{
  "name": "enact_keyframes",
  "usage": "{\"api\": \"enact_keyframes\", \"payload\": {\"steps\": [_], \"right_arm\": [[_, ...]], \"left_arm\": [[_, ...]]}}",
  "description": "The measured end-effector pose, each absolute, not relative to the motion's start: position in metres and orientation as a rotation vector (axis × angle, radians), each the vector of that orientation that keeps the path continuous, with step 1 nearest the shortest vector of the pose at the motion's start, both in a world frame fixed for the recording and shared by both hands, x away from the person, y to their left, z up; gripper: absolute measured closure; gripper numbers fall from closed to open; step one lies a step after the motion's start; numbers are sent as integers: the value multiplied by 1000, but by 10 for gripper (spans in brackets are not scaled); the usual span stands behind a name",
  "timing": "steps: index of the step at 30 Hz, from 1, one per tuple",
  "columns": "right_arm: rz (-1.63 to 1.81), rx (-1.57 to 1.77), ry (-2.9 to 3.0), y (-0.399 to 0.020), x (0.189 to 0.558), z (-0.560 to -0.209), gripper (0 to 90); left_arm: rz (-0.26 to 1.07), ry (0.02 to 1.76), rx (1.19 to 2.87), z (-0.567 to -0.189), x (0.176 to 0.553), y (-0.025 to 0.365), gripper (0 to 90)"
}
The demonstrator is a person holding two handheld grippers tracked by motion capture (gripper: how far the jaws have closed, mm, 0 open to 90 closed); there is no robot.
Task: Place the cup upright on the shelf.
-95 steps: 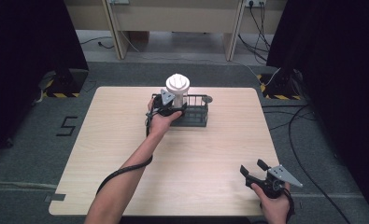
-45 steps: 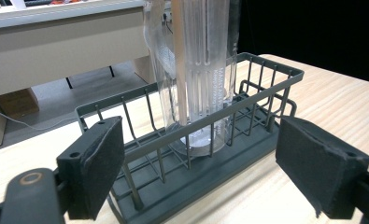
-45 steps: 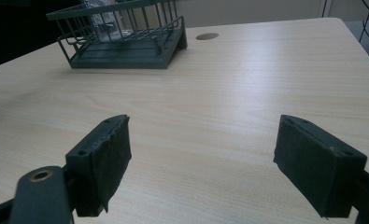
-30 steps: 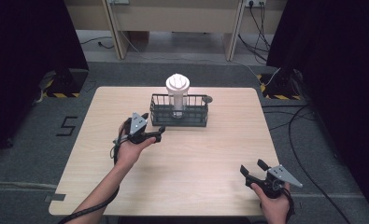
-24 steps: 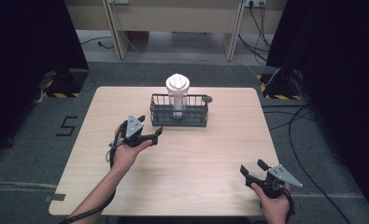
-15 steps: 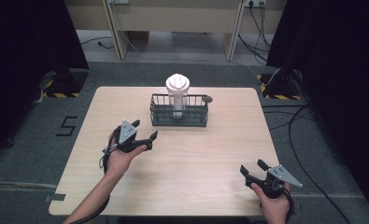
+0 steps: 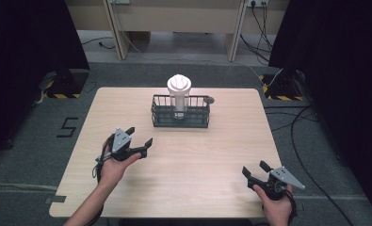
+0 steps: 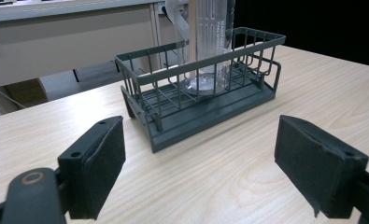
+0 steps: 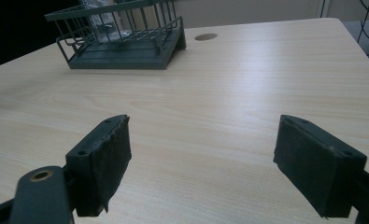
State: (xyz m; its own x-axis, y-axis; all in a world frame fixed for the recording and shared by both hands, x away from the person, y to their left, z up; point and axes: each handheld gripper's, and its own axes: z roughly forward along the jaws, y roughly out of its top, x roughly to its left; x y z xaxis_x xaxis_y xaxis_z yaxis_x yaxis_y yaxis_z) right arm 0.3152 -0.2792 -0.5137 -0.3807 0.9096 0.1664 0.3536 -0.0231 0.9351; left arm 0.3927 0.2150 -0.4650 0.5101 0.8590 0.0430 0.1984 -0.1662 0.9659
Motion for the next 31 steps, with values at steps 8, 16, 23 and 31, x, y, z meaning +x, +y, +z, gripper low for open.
{"api": "enact_keyframes", "payload": {"steps": [8, 16, 23, 31], "right_arm": [[1407, 1320, 1748, -279, 315, -514, 192], [1407, 1323, 1747, -279, 315, -514, 192], [1408, 1324, 1746, -279, 315, -514, 193], [1409, 1321, 1751, -279, 315, -513, 192]], "left_arm": [[762, 928, 1669, -470, 383, 226, 159], [755, 955, 1682, -482, 369, 238, 159], [752, 980, 1684, -495, 359, 247, 163], [732, 1003, 1651, -506, 348, 251, 164]]}}
